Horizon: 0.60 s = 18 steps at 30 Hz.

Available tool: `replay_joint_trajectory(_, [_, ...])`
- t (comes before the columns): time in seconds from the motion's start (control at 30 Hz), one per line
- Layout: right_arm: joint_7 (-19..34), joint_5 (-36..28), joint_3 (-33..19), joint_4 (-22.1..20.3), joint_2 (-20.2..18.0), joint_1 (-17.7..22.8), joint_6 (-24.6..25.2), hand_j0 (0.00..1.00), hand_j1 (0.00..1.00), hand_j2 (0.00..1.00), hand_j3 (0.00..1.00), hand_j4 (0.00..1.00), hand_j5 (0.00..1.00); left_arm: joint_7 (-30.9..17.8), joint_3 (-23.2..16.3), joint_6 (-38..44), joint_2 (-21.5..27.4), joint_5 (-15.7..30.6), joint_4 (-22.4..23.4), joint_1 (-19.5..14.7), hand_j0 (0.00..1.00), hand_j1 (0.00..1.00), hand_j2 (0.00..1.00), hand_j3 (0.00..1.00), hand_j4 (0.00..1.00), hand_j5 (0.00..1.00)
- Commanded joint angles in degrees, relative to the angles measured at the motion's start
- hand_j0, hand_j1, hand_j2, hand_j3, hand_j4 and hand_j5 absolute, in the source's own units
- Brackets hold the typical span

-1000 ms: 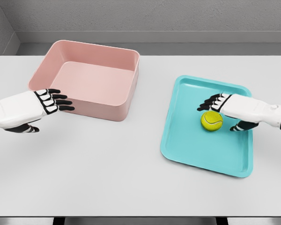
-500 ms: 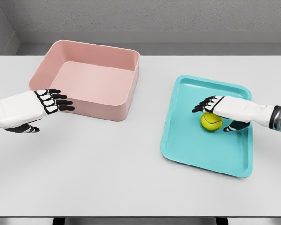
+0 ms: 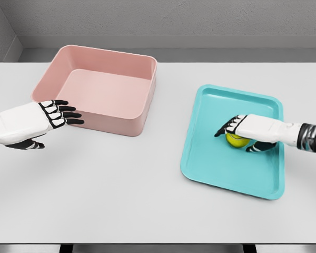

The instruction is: Put the tennis from the blue tray into the pink basket with both arms

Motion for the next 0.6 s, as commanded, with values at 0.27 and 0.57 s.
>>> replay_joint_trajectory(0.27, [0.49, 0.34, 0.06, 0.35, 0.15, -0.09, 0.08, 0.72, 0.72, 0.72, 0.72, 0.72, 0.72, 0.03, 0.03, 0.04, 0.13, 0.37, 0.00, -0.09, 1.00, 1.00, 1.00, 1.00, 1.00, 1.00])
replay_joint_trajectory(0.57, [0.93, 0.25, -0.20, 0.08, 0.06, -0.35, 0.08, 0.68, 0.68, 0.68, 0.68, 0.68, 0.68, 0.03, 0.03, 0.04, 0.13, 0.37, 0.00, -0.09, 1.00, 1.00, 1.00, 1.00, 1.00, 1.00])
